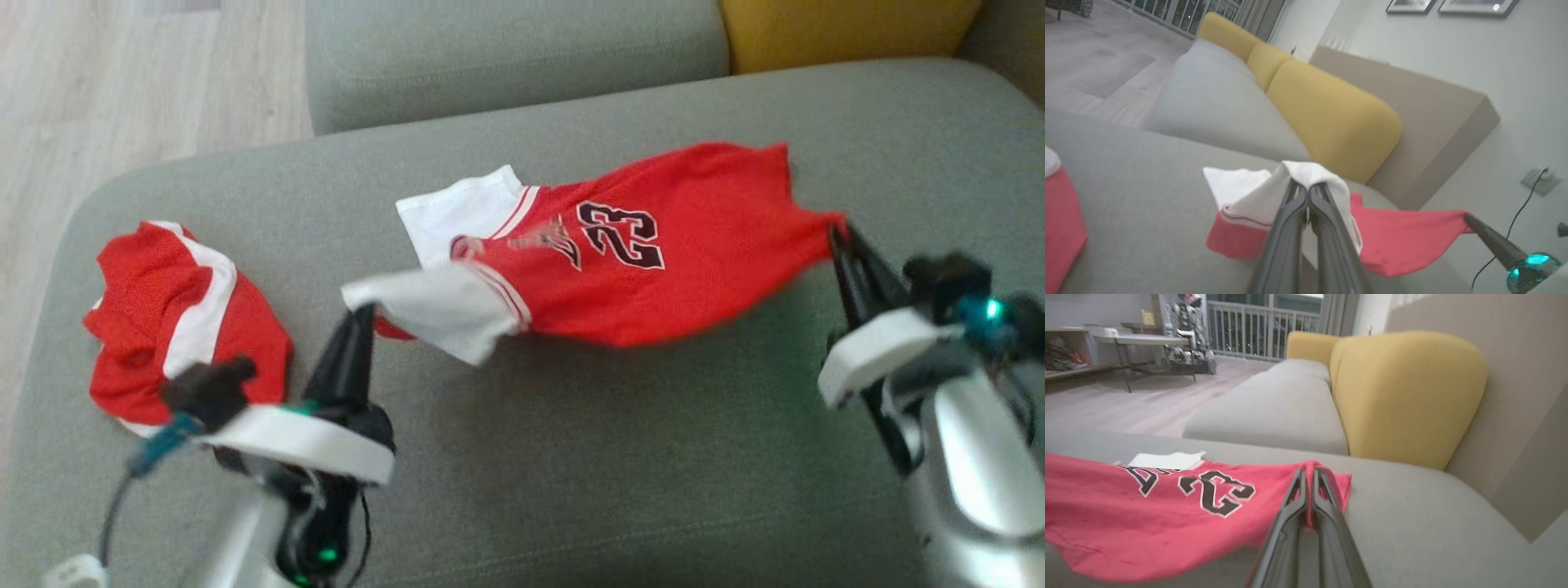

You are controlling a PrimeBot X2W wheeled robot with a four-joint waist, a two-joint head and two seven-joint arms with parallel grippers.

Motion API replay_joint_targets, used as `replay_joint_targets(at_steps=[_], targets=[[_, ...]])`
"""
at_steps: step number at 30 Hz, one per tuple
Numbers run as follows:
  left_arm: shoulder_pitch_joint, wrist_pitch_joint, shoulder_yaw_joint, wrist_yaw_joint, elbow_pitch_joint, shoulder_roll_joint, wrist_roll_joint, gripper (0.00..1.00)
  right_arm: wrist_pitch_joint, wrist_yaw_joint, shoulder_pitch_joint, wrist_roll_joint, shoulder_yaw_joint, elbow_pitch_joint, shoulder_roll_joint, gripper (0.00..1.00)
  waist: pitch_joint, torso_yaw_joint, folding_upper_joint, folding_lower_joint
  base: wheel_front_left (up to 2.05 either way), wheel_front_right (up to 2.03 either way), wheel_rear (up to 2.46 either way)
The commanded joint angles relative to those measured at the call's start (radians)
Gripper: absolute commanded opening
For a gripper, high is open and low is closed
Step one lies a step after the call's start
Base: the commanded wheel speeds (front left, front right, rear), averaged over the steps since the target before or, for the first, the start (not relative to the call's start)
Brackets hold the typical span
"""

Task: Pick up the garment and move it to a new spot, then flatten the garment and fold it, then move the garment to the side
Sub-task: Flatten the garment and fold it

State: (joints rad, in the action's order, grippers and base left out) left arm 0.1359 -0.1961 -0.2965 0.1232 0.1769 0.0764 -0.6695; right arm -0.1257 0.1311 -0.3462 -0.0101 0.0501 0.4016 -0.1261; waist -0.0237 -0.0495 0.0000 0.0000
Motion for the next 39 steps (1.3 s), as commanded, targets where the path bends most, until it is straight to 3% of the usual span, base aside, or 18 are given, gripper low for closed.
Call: replay_joint_targets(at_steps=[1,5,11,20,27,33,39], targets=[[0.062,0.001,0.047,0.003,-0.050,0.003,-0.013,0.00,0.000,0.000,-0.064,0.011,-0.028,-0.048,-0.014,0.00,-0.010,-0.001,0.0000,0.0000,0.00,0.00,0.00],[0.096,0.042,0.111,-0.022,-0.192,0.003,-0.098,0.00,0.015,0.000,-0.136,0.046,-0.070,-0.104,-0.062,0.00,-0.032,-0.011,0.0000,0.0000,0.00,0.00,0.00],[0.164,0.091,0.180,-0.099,-0.358,-0.002,-0.170,0.00,0.038,0.000,-0.239,0.087,-0.123,-0.189,-0.103,0.00,-0.064,-0.032,0.0000,0.0000,0.00,0.00,0.00],[0.254,0.140,0.241,-0.228,-0.433,-0.006,-0.205,0.00,0.226,0.000,-0.315,0.168,-0.070,-0.259,-0.048,0.00,-0.082,-0.060,0.0000,0.0000,0.00,0.00,0.00],[0.375,0.221,0.217,-0.285,-0.347,0.015,-0.190,0.00,0.365,0.000,-0.342,0.204,-0.015,-0.264,-0.001,0.00,-0.033,-0.075,0.0000,0.0000,0.00,0.00,0.00],[0.622,0.309,0.191,-0.292,-0.147,0.061,-0.169,0.00,0.460,0.000,-0.518,0.299,0.111,-0.093,0.046,0.00,0.107,-0.076,0.0000,0.0000,0.00,0.00,0.00],[0.983,0.303,0.162,-0.257,0.052,0.094,-0.104,0.00,0.350,0.000,-0.833,0.272,0.173,0.072,0.034,0.00,0.311,-0.069,0.0000,0.0000,0.00,0.00,0.00]])
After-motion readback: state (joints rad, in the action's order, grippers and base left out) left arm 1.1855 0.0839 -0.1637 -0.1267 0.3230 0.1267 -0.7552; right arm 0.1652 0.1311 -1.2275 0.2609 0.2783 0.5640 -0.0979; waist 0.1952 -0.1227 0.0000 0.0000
